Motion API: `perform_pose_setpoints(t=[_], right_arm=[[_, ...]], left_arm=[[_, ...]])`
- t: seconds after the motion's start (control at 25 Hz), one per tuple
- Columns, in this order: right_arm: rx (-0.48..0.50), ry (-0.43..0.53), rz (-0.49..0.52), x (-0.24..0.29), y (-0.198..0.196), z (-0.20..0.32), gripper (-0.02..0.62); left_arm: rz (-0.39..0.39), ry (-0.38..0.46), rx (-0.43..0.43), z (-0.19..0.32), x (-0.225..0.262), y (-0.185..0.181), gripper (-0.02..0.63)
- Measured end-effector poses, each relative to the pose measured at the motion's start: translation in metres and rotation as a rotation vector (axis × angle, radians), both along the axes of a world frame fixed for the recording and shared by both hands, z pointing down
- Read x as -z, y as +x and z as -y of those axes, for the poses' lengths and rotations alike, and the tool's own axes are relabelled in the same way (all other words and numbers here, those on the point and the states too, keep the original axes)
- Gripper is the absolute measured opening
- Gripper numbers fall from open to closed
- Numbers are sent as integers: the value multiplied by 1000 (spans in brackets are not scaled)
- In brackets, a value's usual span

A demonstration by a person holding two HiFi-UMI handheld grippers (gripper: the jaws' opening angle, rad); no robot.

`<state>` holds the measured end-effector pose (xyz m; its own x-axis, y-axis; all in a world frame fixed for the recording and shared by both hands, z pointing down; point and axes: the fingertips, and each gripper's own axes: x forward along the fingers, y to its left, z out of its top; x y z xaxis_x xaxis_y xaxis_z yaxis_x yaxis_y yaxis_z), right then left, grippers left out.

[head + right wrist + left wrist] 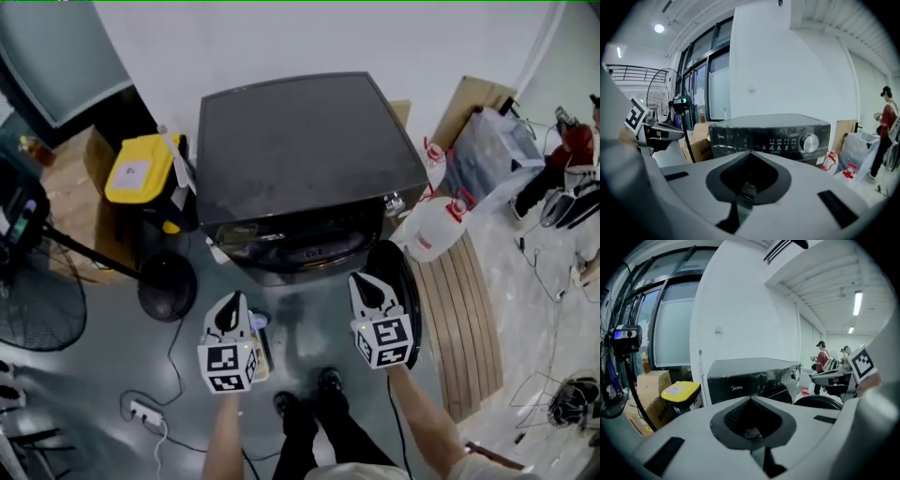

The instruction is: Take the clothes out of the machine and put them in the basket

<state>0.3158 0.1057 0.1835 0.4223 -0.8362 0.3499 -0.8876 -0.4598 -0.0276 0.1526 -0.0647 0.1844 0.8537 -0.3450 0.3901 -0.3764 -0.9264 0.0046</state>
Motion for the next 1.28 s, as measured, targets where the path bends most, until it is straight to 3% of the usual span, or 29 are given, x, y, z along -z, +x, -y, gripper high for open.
perform_pose_setpoints(t=[0.28,0.6,1.0,1.28], right_arm=[[1,74,-65,108,11,-2,23],[-16,115,-88,179,16,-22,23],[-10,158,-116,230,20,-43,23],[-6,173,-138,242,21,-44,23]], left_arm=[[-58,61,21,5,98,-2,18],[-119,129,25,6,185,0,18],[-171,138,37,-10,226,2,18],[-141,162,12,-21,226,3,18]])
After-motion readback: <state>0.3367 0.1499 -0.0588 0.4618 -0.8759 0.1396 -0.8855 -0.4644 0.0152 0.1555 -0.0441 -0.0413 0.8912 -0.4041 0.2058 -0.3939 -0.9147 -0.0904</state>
